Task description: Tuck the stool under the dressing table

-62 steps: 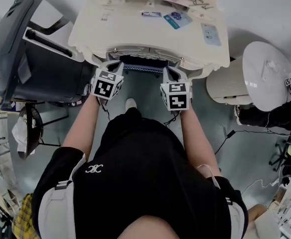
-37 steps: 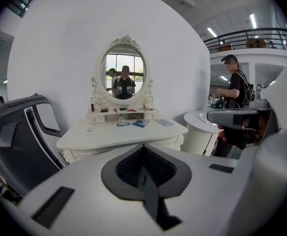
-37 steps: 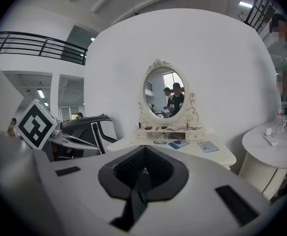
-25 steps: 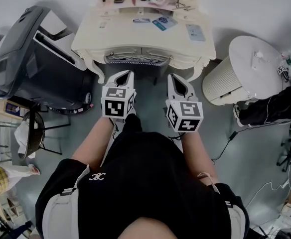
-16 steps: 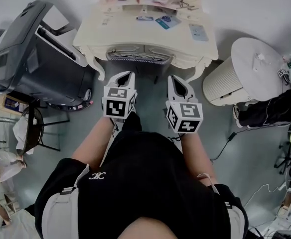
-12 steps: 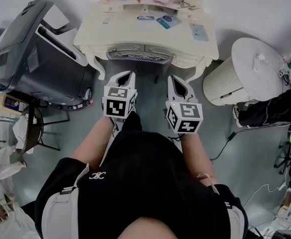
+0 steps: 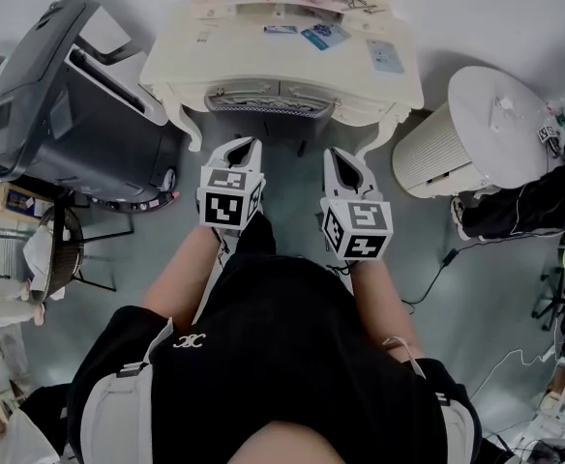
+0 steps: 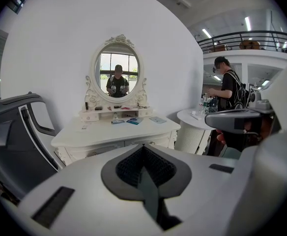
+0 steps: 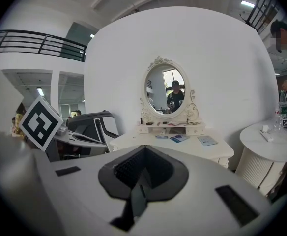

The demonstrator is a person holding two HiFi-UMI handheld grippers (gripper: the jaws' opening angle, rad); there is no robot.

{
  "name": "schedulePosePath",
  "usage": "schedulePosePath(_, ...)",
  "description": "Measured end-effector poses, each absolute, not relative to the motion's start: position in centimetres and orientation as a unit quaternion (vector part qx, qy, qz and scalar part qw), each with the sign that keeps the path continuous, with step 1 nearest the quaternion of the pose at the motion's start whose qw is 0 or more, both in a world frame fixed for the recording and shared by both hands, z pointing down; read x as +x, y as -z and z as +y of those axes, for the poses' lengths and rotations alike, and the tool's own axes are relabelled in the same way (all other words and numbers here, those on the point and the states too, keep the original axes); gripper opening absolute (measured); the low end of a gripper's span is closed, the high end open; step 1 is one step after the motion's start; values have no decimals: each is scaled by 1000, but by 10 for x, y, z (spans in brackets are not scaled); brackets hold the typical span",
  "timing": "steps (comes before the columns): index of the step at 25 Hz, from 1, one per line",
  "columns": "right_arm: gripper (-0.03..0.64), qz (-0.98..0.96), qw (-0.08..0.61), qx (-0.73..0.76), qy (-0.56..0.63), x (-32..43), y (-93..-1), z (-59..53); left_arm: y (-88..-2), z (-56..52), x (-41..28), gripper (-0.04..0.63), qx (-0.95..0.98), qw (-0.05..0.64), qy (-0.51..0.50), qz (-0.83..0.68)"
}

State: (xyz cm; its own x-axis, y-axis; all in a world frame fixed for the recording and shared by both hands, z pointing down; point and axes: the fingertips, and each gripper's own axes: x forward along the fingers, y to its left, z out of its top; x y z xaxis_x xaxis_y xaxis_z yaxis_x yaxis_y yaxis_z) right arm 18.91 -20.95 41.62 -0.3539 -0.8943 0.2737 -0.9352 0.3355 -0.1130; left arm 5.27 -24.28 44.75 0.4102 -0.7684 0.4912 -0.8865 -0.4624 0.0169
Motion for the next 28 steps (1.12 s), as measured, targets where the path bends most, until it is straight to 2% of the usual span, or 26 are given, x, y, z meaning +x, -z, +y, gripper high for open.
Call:
schedulePosePath(5,9,-814,96,559,-126,187,-421,-202,-453,-235,55,8,831,141,-217,-492)
schedulePosePath(13,9,-807,73,568,-144,194,-427,-195,-470,-228,56,8,830,156,-221,-488)
schedulePosePath(28,9,-787,96,590,-151,208,-441,-213,-480,-250,70,8,838,156,-235,-468)
